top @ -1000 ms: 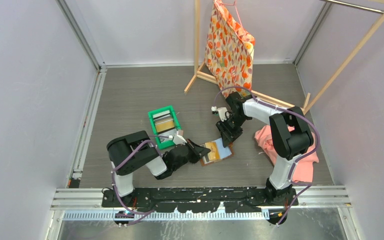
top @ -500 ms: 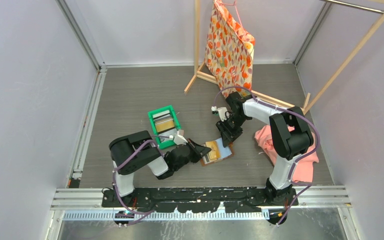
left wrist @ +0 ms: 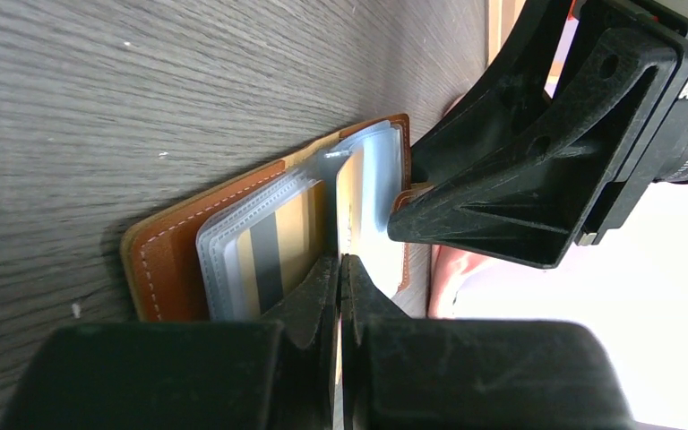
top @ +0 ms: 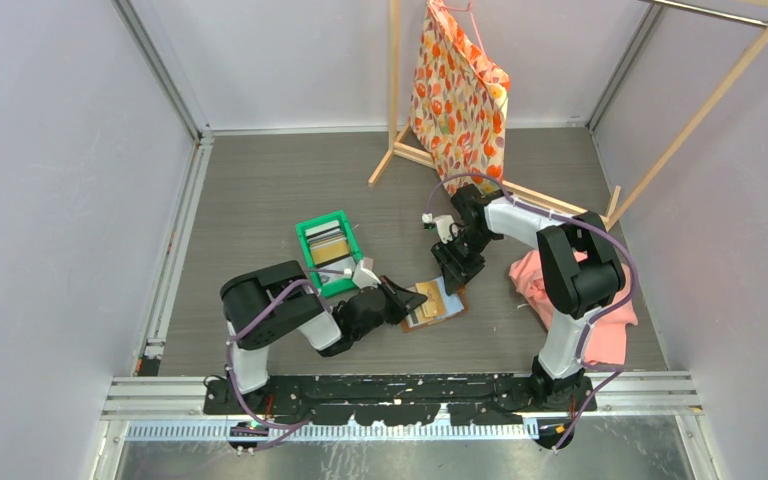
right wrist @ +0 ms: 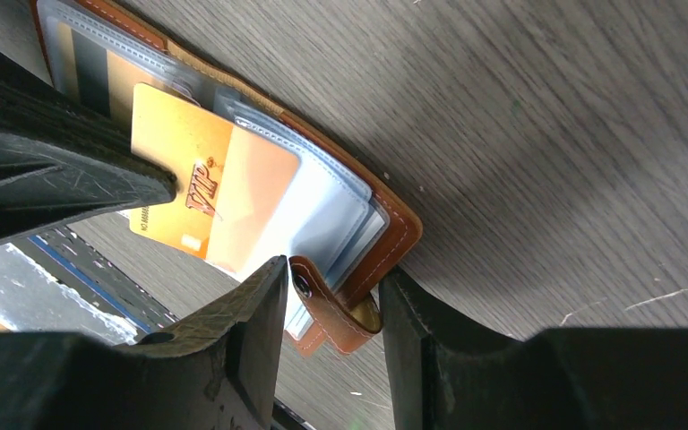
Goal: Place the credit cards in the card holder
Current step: Insert the credit card into the card holder.
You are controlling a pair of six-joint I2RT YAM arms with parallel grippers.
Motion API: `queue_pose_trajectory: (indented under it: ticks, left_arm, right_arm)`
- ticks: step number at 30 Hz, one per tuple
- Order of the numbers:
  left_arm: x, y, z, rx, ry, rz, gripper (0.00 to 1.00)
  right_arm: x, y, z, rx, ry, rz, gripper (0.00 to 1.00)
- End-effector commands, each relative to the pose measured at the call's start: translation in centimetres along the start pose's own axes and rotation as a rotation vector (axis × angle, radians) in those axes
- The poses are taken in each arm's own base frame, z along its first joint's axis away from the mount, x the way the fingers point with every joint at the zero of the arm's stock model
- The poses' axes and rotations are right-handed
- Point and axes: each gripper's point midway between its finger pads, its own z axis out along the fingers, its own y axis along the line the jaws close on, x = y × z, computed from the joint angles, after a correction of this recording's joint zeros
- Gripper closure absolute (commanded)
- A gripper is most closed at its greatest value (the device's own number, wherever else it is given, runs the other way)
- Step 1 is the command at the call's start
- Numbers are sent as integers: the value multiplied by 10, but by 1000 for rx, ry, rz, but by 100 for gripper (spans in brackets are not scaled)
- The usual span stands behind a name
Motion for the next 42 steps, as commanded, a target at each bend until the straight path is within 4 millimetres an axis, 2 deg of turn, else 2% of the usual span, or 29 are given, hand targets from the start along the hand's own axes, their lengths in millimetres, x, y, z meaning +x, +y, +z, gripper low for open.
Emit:
queue_pose_trajectory:
  ticks: [1,3,7,11,13,18,25,33,42]
  left_arm:
    - [7,28,4,-95,2,64,98]
    - [11,26,5,-90,16,62,95]
    - [15,26,4,-90,39,58,81]
    - [12,31,-1,-117,33,77,66]
    - [10,31,-3,-137,29,103,62]
    - [10,35,-8,-217,59,193,60]
    - [18,30,-7,-279,129,280,56]
    - [10,31,-14,-423,141,363,53]
    - [6,9,-18,-408,164,459,50]
  right_arm:
    - [-11,11,-6,-39,-25,-13,53]
    - [-11,12,-6,-39,-26,-14,53]
    - [-12,11,-7,-37,-29,-15,53]
    - [-12,11,-8,-32,-30,-15,52]
    - [-12,10,-8,-29,-29,-15,52]
    - [-12,9,-8,-22,-29,-14,52]
    - [-12,10,-9,-24,-31,-11,52]
    - [-12,10,-9,-25,-33,-12,52]
    - [-14,14,-11,-63,-45,8,51]
